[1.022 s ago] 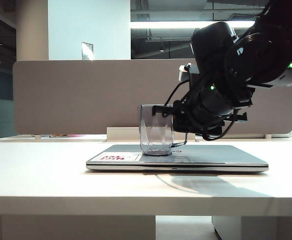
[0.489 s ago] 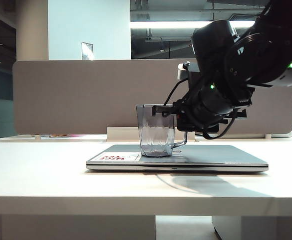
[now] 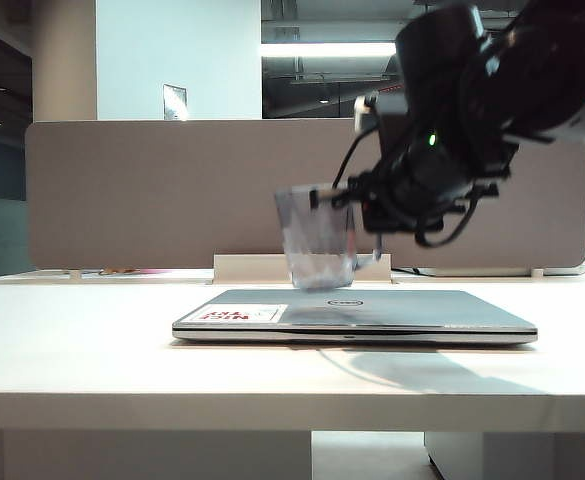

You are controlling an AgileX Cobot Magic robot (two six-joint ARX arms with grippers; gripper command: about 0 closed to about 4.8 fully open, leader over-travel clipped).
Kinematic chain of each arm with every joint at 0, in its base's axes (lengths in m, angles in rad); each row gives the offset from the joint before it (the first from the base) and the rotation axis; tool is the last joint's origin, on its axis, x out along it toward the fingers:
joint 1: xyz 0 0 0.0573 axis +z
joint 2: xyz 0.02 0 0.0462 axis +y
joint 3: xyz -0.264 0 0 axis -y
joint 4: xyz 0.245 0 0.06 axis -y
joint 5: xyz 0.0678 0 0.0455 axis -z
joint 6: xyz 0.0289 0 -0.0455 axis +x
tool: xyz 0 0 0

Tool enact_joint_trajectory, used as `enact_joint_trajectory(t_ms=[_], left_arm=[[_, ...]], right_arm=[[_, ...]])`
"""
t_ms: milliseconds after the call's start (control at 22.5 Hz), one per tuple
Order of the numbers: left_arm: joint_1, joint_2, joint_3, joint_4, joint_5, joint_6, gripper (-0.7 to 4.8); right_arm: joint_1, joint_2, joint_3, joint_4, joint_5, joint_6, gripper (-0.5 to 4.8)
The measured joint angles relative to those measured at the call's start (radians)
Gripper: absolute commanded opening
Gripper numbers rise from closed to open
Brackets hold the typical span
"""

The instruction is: Pick up the water cup and place it on the right side of the laptop.

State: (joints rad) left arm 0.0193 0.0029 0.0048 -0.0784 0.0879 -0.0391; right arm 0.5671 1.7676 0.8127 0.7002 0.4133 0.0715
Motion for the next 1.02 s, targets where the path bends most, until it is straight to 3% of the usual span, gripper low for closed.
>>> enact_joint_trajectory(t_ms=[400,711,1022], left_arm=[[0.000,0.000,0.000,-0.001,0.000,0.000,-0.04],[0.000,0.000,0.000,-0.001,0.001,0.000,-0.04],[0.000,0.000,0.000,-0.001,0.008,0.000,-0.03]], right_arm=[[-0.100,-0.189,-0.013,-0.179,0.002,-0.021,-0.03],[-0.224,-0.372,-0.169,-0.196,-0.032,-0.019,-0.03],[-0.462,-0.527,-0.326,-0.216,-0.269,-0.014,-0.03]])
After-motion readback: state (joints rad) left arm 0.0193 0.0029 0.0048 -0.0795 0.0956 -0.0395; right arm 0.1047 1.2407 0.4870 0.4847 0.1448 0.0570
